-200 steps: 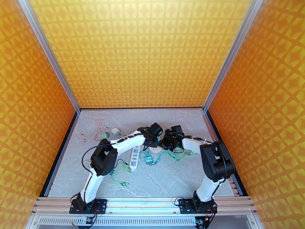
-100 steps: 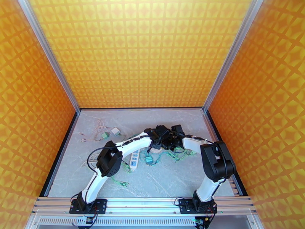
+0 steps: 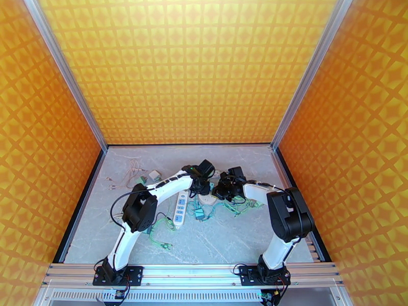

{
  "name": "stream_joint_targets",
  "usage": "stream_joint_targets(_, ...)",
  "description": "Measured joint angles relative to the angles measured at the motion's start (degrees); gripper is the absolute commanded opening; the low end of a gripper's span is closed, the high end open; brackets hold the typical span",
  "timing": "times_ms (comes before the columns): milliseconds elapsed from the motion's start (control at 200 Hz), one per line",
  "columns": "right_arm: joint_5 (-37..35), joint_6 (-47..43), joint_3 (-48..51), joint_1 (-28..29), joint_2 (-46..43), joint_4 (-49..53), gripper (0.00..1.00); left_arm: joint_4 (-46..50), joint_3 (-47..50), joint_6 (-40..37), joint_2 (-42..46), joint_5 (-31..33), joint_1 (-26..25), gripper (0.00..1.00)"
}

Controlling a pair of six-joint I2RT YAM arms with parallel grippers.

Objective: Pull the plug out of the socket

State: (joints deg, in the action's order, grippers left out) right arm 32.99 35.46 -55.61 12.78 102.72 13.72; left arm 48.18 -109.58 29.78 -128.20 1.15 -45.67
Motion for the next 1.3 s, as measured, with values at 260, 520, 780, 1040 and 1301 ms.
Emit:
stream_joint_targets(260, -0.09, 0.0, 0.0, -0.15, -0.35, 0.61, 0.0, 7.45, -8.39, -4.26, -4.09, 12.94, -5.4, 0.0)
stream_joint_targets(520, -0.46, -0.17, 0.02, -0.15, -0.35, 1.31, 0.0, 9.55, -10.14, -5.22, -5.35, 18.08, -7.69, 0.0)
stream_joint_targets(780, -0.5, -0.17, 0.09, -0.13, -0.42, 1.31, 0.0, 8.55, -8.72, -4.76, -4.15, 14.01, -5.49, 0.0)
stream_joint_targets(1040, -1.07, -0.17, 0.39, 0.02, -0.72, 1.05, 0.0, 7.85, -2.8, -4.15, 5.27, 6.62, 0.92, 0.0)
stream_joint_targets(1301, -1.11, -0.17, 0.39, 0.02, -0.85, 1.05, 0.0, 7.43, -4.02, -4.63, 6.32, 5.38, 5.66, 0.0)
